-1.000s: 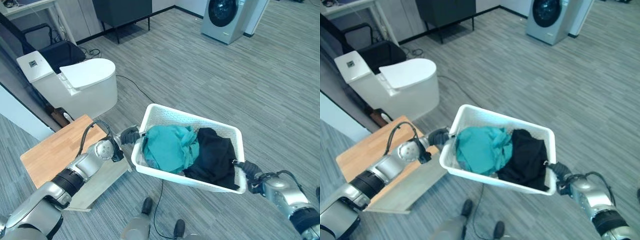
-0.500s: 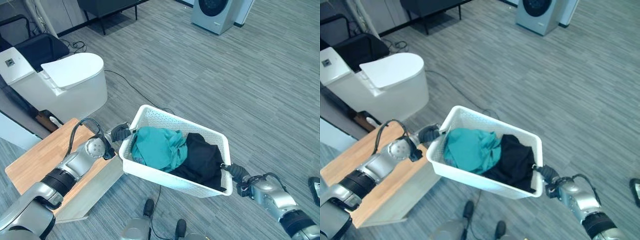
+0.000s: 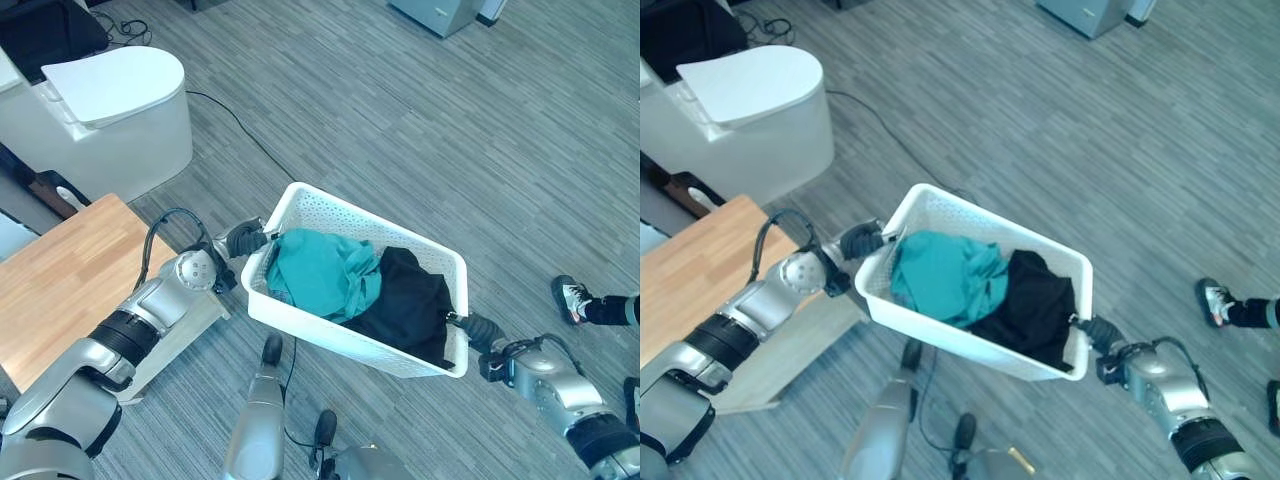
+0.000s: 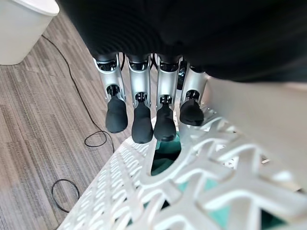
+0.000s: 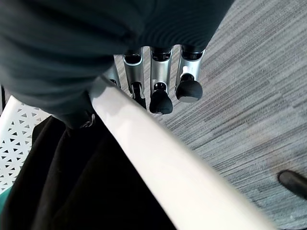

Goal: Grab the laundry basket,head to the washer,open it,put in the laundry and shut it.

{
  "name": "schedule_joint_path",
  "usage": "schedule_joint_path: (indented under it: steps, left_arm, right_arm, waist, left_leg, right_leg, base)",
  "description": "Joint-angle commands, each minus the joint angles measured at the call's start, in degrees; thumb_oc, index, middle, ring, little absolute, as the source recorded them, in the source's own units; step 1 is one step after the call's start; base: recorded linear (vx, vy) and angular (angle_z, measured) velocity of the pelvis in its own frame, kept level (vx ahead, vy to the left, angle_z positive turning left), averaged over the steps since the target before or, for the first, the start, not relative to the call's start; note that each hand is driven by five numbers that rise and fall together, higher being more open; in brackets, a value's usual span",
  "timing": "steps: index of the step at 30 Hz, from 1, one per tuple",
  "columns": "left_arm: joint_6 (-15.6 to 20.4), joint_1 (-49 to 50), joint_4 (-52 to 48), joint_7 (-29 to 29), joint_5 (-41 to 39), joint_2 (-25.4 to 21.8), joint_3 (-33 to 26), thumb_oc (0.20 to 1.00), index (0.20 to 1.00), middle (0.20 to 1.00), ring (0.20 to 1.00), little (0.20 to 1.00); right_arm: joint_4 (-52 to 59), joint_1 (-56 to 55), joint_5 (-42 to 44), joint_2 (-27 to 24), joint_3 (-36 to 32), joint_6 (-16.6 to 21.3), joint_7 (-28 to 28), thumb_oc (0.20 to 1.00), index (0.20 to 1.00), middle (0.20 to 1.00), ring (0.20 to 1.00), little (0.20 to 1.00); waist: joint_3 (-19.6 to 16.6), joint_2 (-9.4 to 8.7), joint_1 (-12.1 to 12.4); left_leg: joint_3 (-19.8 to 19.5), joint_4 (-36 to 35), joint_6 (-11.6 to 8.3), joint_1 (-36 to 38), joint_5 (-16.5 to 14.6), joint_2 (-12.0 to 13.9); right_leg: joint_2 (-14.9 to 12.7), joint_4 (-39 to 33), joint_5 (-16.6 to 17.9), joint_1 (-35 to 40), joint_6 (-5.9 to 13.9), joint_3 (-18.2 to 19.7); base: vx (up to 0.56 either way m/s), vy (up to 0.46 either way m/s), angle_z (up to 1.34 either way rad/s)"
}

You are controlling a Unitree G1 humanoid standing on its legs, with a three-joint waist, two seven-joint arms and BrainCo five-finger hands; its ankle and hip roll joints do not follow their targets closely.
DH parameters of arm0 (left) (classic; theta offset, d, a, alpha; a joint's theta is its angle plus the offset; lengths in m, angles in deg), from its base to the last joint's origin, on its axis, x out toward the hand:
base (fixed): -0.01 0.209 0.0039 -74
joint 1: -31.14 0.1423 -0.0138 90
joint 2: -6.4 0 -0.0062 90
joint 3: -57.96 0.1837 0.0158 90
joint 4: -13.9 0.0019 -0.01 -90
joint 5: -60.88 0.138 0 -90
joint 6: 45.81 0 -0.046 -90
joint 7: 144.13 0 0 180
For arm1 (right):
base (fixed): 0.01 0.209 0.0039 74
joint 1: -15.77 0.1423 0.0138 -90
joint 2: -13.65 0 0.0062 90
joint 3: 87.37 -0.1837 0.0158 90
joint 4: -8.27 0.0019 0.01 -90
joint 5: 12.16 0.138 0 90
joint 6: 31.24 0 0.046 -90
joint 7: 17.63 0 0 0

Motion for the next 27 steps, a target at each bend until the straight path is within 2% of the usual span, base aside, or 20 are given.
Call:
schedule_joint_path:
  steps: [1, 3, 4, 5, 6, 7, 8, 9, 11, 13, 14, 15, 16, 17, 18, 21, 24, 25, 26, 27]
  left_arm:
    - [1.67, -0.5, 0.81, -1.95, 1.25, 0.98, -2.95, 0.2, 0.2, 0.2, 0.2, 0.2]
    - [1.94, 0.26, 1.17, -2.14, 1.56, 0.73, -3.02, 0.2, 0.2, 0.2, 0.2, 0.2]
    - [2.12, 2.04, 0.5, -1.88, 2.13, 0.15, -3.77, 0.2, 0.2, 0.2, 0.2, 0.2]
    - [2.1, 2.09, 0.46, -1.86, 2.13, 0.13, -3.82, 0.2, 0.2, 0.2, 0.2, 0.2]
    - [1.82, 4.32, -0.12, -1.68, 2.47, -0.5, -4.92, 0.2, 0.2, 0.2, 0.2, 0.2]
    - [1.81, 4.39, -0.16, -1.67, 2.48, -0.52, -5.01, 0.2, 0.2, 0.2, 0.2, 0.2]
    - [1.66, 5.42, -0.72, -1.4, 2.51, -0.7, -5.31, 0.2, 0.2, 0.2, 0.2, 0.2]
    - [1.54, 6.16, -0.51, -1.42, 2.38, -0.62, -5.8, 0.2, 0.2, 0.2, 0.2, 0.2]
    - [0.93, 6.16, -0.98, -1.59, 2.29, -0.43, -6.24, 0.2, 0.2, 0.2, 0.2, 0.2]
    - [0.83, 6.8, -0.47, -1.56, 1.7, -0.2, -6.73, 0.2, 0.2, 0.2, 0.2, 0.2]
    - [0.66, 7.58, -0.75, -1.36, 1.76, -0.22, -7.05, 0.2, 0.2, 0.2, 0.2, 0.2]
    - [0.58, 8.74, -0.57, -1.55, 2.09, -0.22, -8.23, 0.2, 0.2, 0.2, 0.2, 0.2]
    - [0.68, 8.88, -0.11, -1.57, 2.29, -0.05, -8.47, 0.2, 0.2, 0.2, 0.2, 0.2]
    - [0.7, 8.86, -0.1, -1.57, 2.29, -0.04, -8.47, 0.2, 0.2, 0.2, 0.2, 0.2]
    - [1.03, 9.15, 0.86, -2.04, 3.44, 0.13, -9.55, 0.2, 0.2, 0.2, 0.2, 0.2]
    - [1.31, 9.18, 1.3, -2.5, 4.57, 0.96, -9.86, 0.2, 0.2, 0.2, 0.2, 0.2]
    - [1.82, 9.24, 1.96, -2.73, 5.93, 1.98, -10.03, 0.2, 0.2, 0.2, 0.2, 0.2]
    - [1.81, 9.07, 2.15, -2.54, 5.83, 2.14, -9.9, 0.2, 0.2, 0.2, 0.2, 0.2]
    - [1.98, 9.03, 2.33, -2.62, 5.76, 2.54, -9.67, 0.2, 0.2, 0.2, 0.2, 0.2]
    - [1.98, 9.02, 2.34, -2.63, 5.76, 2.54, -9.67, 0.2, 0.2, 0.2, 0.2, 0.2]
  right_arm:
    - [6.32, 4.6, 5.79, 1.15, -3.91, 8.16, 1.91, 0.2, 0.2, 0.2, 0.2, 0.2]
    - [6.81, 3.9, 5.51, 3.78, -3.9, 8.57, 2.45, 0.2, 0.2, 0.2, 0.2, 0.2]
    - [6.4, 4.39, 4.38, 6.23, -3.1, 8.84, 2.82, 0.2, 0.2, 0.2, 0.2, 0.2]
    - [6.39, 4.41, 4.37, 6.22, -3.06, 8.84, 2.82, 0.2, 0.2, 0.2, 0.2, 0.2]
    - [5.24, 5.01, 2.95, 8.03, -2.71, 8.9, 2.64, 0.2, 0.2, 0.2, 0.2, 0.2]
    - [5.22, 5.06, 2.95, 8.01, -2.65, 8.91, 2.64, 0.2, 0.2, 0.2, 0.2, 0.2]
    - [4.78, 5.2, 1.78, 8.54, -2.73, 8.8, 2.59, 0.2, 0.2, 0.2, 0.2, 0.2]
    - [4.01, 5.36, 1.12, 9.38, -3.04, 8.94, 2.42, 0.2, 0.2, 0.2, 0.2, 0.2]
    - [3.64, 5.85, 0.22, 10.15, -3.14, 8.6, 2.09, 0.2, 0.2, 0.2, 0.2, 0.2]
    - [2.96, 5.3, 0.43, 10.83, -3.69, 8.56, 1.86, 0.2, 0.2, 0.2, 0.2, 0.2]
    - [3.09, 5.06, 0.55, 11.0, -3.72, 8.38, 2.01, 0.2, 0.2, 0.2, 0.2, 0.2]
    - [3.11, 4.68, 0.9, 11.55, -4.0, 8.24, 1.88, 0.2, 0.2, 0.2, 0.2, 0.2]
    - [2.9, 4.64, 1.08, 11.63, -4.12, 8.31, 1.65, 0.2, 0.2, 0.2, 0.2, 0.2]
    - [2.89, 4.66, 1.08, 11.62, -4.13, 8.31, 1.65, 0.2, 0.2, 0.2, 0.2, 0.2]
    - [3.0, 3.38, 1.31, 11.32, -5.26, 8.08, 1.61, 0.2, 0.2, 0.2, 0.2, 0.2]
    - [4.1, 1.71, 0.81, 11.29, -6.49, 8.02, 2.0, 0.2, 0.2, 0.2, 0.2, 0.2]
    - [4.98, 0.22, 0.06, 11.25, -7.23, 8.07, 2.44, 0.2, 0.2, 0.2, 0.2, 0.2]
    - [4.87, 0.02, -0.03, 11.23, -7.21, 7.71, 2.63, 0.2, 0.2, 0.2, 0.2, 0.2]
    - [4.76, -0.17, -0.34, 10.73, -6.98, 7.79, 2.76, 0.2, 0.2, 0.2, 0.2, 0.2]
    - [4.76, -0.16, -0.33, 10.74, -6.98, 7.79, 2.77, 0.2, 0.2, 0.2, 0.2, 0.2]
  waist:
    - [-8.95, -2.05, 1.93]
    - [-9.54, -3.2, 2.36]
    - [-9.89, -4.4, 3.02]
    - [-10.07, -4.32, 3.04]
    - [-9.93, -4.21, 2.87]
    - [-10.14, -4.12, 2.89]
    - [-9.47, -3.37, 2.35]
    - [-9.25, -2.32, 2.01]
    - [-8.56, -0.41, 0.77]
    - [-8.34, 0.62, -0.51]
    - [-8.47, 1.2, -1.22]
    - [-8.42, 1.8, -1.82]
    - [-8.17, 1.85, -2.05]
    - [-8.23, 1.94, -2.05]
    - [-8.01, 2.28, -3.12]
    - [-7.76, 2.74, -3.77]
    - [-9.29, 2.05, -4.43]
    - [-10.12, 1.83, -5.06]
    - [-10.83, 2.68, -5.9]
    - [-10.91, 2.52, -5.95]
  left_leg:
    - [3.34, 3.13, 3.54, 2.2, 1.95, -0.88]
    - [4.01, 7.68, 4.77, 2.56, 1.23, -2.63]
    - [5.52, 9.14, 7.29, 5.2, -2.09, -4.84]
    - [5.54, 9.02, 7.29, 5.05, -1.94, -4.7]
    - [6.48, 8.72, 9.66, 8.84, -5.0, -6.27]
    - [6.52, 8.59, 9.64, 8.65, -4.84, -6.11]
    - [6.7, 8.34, 10.33, 10.57, -5.62, -5.85]
    - [7.02, 8.03, 10.56, 12.44, -6.36, -5.01]
    - [6.89, 6.85, 11.05, 16.09, -7.51, -4.5]
    - [6.13, 5.28, 10.18, 20.11, -8.57, -4.33]
    - [5.83, 4.73, 9.74, 21.14, -8.87, -4.02]
    - [5.9, 3.83, 8.64, 23.52, -10.23, -3.56]
    - [5.61, 3.53, 8.2, 24.64, -11.03, -3.58]
    - [5.61, 3.46, 8.18, 24.58, -10.91, -3.48]
    - [4.68, 2.76, 7.32, 27.7, -13.11, -3.25]
    - [4.08, 3.24, 7.03, 30.1, -15.31, -2.99]
    - [3.96, 2.54, 5.91, 36.32, -19.0, -2.43]
    - [3.5, 3.08, 5.45, 37.8, -18.94, -1.79]
    - [3.51, 5.19, 4.54, 39.36, -17.9, 0.27]
    - [3.45, 5.17, 4.56, 39.19, -17.76, 0.09]
  right_leg:
    - [-0.3, 4.34, -9.49, 6.11, 7.22, 1.04]
    - [-2.2, 10.21, -7.12, 5.29, 8.7, 1.82]
    - [-4.67, 19.64, 1.02, 2.55, 12.3, 1.7]
    - [-4.56, 19.69, 1.1, 2.28, 12.27, 1.79]
    - [-6.71, 32.05, 9.78, -2.52, 14.94, 1.87]
    - [-6.58, 32.1, 9.89, -2.85, 14.91, 1.97]
    - [-7.54, 38.72, 12.8, -6.02, 15.35, 1.05]
    - [-8.98, 41.69, 13.69, -8.28, 15.5, -1.14]
    - [-11.94, 45.5, 10.82, -13.0, 14.78, -5.24]
    - [-12.08, 38.55, 4.5, -16.19, 13.04, -8.39]
    - [-11.81, 34.89, 3.02, -16.65, 12.56, -9.55]
    - [-11.76, 24.28, 1.78, -17.89, 11.7, -10.94]
    - [-11.58, 18.91, 2.54, -19.0, 11.92, -9.81]
    - [-11.38, 18.32, 2.94, -18.83, 11.86, -9.89]
    - [-11.72, 7.41, 6.75, -21.13, 13.57, -4.6]
    - [-13.22, 0.73, 10.56, -23.57, 15.2, -1.28]
    - [-13.53, -0.18, 11.87, -24.24, 16.28, -4.99]
    - [-12.91, -0.02, 13.95, -22.56, 15.88, -4.9]
    - [-11.45, 2.29, 14.25, -22.03, 15.16, -4.5]
    - [-11.64, 2.28, 14.33, -22.18, 15.16, -4.47]
  base:
    - [0.46, 0.14, -0.39]
    - [0.57, 0.232, -0.62]
    - [0.55, 0.232, -0.71]
    - [0.71, 0.322, -0.74]
    - [0.34, 0.173, -0.46]
    - [0.49, 0.249, -0.19]
    - [0.33, 0.152, 0.06]
    - [0.43, 0.211, 0.12]
    - [0.42, 0.145, -0.05]
    - [0.48, 0.027, 0.04]
    - [0.54, -0.079, 0.41]
    - [0.49, -0.128, 0.56]
    - [0.39, -0.119, 0.64]
    - [0.44, -0.161, 0.44]
    - [0.31, -0.106, 0.49]
    - [0.42, -0.13, 0.78]
    - [0.69, -0.291, 0.61]
    - [0.63, -0.315, 0.21]
    - [0.43, -0.219, 0.04]
    - [0.44, -0.238, -0.08]
